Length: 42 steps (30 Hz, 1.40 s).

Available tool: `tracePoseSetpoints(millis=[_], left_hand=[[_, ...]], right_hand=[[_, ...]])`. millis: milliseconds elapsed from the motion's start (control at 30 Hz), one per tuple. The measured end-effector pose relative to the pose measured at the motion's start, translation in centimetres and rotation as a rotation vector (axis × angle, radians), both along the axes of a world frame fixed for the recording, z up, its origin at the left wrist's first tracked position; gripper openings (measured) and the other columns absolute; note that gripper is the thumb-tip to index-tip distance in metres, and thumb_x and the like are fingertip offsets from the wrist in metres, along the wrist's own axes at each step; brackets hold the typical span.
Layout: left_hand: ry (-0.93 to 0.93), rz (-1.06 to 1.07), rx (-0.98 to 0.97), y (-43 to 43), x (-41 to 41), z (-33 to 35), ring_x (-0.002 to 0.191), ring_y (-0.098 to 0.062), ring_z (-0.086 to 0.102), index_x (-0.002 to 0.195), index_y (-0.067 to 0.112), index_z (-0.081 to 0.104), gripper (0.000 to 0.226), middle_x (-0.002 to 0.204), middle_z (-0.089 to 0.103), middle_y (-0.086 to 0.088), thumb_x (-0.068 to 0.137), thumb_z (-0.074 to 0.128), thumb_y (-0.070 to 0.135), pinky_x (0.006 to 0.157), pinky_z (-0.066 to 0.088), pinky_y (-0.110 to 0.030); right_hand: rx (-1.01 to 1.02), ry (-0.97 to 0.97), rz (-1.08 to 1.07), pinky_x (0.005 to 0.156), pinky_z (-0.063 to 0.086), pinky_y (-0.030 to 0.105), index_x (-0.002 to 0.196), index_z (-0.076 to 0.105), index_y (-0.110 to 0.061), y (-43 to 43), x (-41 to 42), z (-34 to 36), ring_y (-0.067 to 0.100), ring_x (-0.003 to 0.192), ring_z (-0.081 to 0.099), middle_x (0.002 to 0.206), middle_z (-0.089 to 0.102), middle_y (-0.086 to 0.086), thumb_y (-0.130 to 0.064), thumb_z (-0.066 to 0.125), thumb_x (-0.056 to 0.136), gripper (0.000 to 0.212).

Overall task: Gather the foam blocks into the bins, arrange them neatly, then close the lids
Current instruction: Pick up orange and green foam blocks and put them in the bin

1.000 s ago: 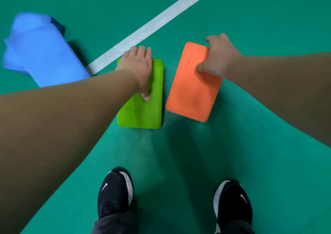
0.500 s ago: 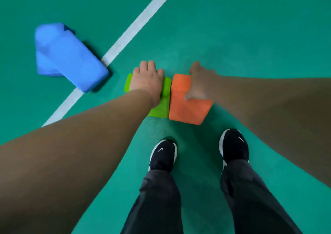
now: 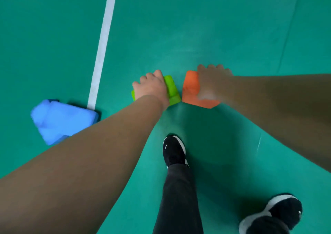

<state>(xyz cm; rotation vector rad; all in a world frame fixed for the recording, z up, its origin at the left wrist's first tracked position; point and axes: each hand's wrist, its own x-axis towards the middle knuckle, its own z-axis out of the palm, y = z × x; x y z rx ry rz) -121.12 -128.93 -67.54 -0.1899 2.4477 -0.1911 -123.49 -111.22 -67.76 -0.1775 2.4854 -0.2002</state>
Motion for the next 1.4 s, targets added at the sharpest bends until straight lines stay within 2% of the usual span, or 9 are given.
tracePoseSetpoints(millis=[300, 433, 567, 700, 800, 900, 1000, 1133, 1400], left_hand=[[0.032, -0.351, 0.102, 21.6, 3.4, 0.4, 0.123, -0.032, 0.050, 0.131, 0.020, 0.041, 0.061, 0.130, 0.051, -0.004, 0.081, 0.070, 0.039, 0.093, 0.043, -0.048], [0.020, -0.562, 0.149, 36.4, 6.4, 3.1, 0.122, -0.032, 0.051, 0.131, 0.019, 0.043, 0.061, 0.130, 0.052, -0.004, 0.080, 0.069, 0.038, 0.094, 0.043, -0.047], [0.025, -0.773, 0.200, 50.6, 10.1, 6.1, 0.121, -0.033, 0.052, 0.129, 0.018, 0.044, 0.063, 0.128, 0.052, -0.005, 0.077, 0.072, 0.040, 0.094, 0.044, -0.047], [0.012, -1.023, 0.253, 64.1, 14.8, 9.5, 0.120, -0.035, 0.053, 0.129, 0.017, 0.045, 0.063, 0.128, 0.053, -0.007, 0.077, 0.072, 0.042, 0.093, 0.046, -0.049], [0.016, -1.125, 0.282, 72.8, 18.3, 12.0, 0.121, -0.035, 0.054, 0.130, 0.015, 0.046, 0.065, 0.129, 0.053, -0.008, 0.077, 0.071, 0.043, 0.094, 0.047, -0.050], [0.067, -1.250, 0.306, 80.9, 22.0, 13.7, 0.118, -0.034, 0.055, 0.127, 0.016, 0.046, 0.064, 0.126, 0.054, -0.008, 0.076, 0.070, 0.045, 0.093, 0.047, -0.047], [0.209, -1.405, 0.364, 87.8, 25.3, 14.8, 0.111, -0.034, 0.054, 0.122, 0.018, 0.046, 0.070, 0.121, 0.054, -0.008, 0.074, 0.070, 0.063, 0.088, 0.044, -0.045], [0.312, -1.557, 0.473, 95.3, 29.2, 15.8, 0.105, -0.034, 0.050, 0.119, 0.017, 0.045, 0.081, 0.116, 0.051, -0.008, 0.070, 0.065, 0.077, 0.083, 0.041, -0.044], [0.448, -1.488, 0.833, 108.0, 37.7, 18.8, 0.107, -0.037, 0.052, 0.121, 0.010, 0.051, 0.077, 0.121, 0.054, -0.014, 0.069, 0.077, 0.060, 0.080, 0.043, -0.045]], right_hand=[[0.126, 0.095, -0.204, 0.075, 0.033, 0.043, 0.120, 0.044, -0.021, 22.8, 7.6, 0.2, 0.035, 0.113, 0.056, 0.116, 0.063, 0.006, -0.069, 0.063, 0.074, 0.069], [0.134, 0.045, -0.392, 0.081, 0.041, 0.043, 0.112, 0.039, -0.020, 37.3, 14.3, 3.5, 0.038, 0.113, 0.058, 0.112, 0.064, 0.007, -0.063, 0.055, 0.058, 0.071], [0.167, -0.013, -0.593, 0.076, 0.039, 0.040, 0.108, 0.037, -0.023, 51.1, 21.9, 6.8, 0.035, 0.111, 0.061, 0.106, 0.063, 0.003, -0.053, 0.071, 0.065, 0.063], [0.184, -0.069, -0.792, 0.072, 0.040, 0.038, 0.107, 0.038, -0.024, 63.9, 31.1, 10.6, 0.034, 0.107, 0.062, 0.092, 0.052, 0.000, -0.054, 0.074, 0.066, 0.063], [0.219, -0.066, -0.874, 0.073, 0.042, 0.038, 0.109, 0.043, -0.024, 71.3, 37.1, 13.3, 0.034, 0.101, 0.063, 0.099, 0.061, 0.002, -0.057, 0.070, 0.065, 0.061], [0.228, -0.033, -0.973, 0.073, 0.045, 0.039, 0.106, 0.044, -0.023, 76.8, 41.9, 16.5, 0.034, 0.088, 0.054, 0.101, 0.061, 0.006, -0.069, 0.058, 0.058, 0.068], [0.162, 0.047, -1.158, 0.081, 0.051, 0.044, 0.106, 0.041, -0.020, 80.5, 46.2, 19.0, 0.036, 0.095, 0.057, 0.102, 0.058, 0.009, -0.081, 0.034, 0.043, 0.088], [0.159, 0.199, -1.344, 0.088, 0.052, 0.046, 0.114, 0.046, -0.018, 84.2, 52.5, 20.0, 0.037, 0.106, 0.058, 0.113, 0.058, 0.011, -0.089, 0.041, 0.059, 0.090], [0.490, 0.461, -1.536, 0.097, 0.046, 0.052, 0.129, 0.045, -0.007, 90.8, 64.3, 21.4, 0.043, 0.114, 0.052, 0.125, 0.055, 0.021, -0.047, 0.073, 0.074, 0.073]])
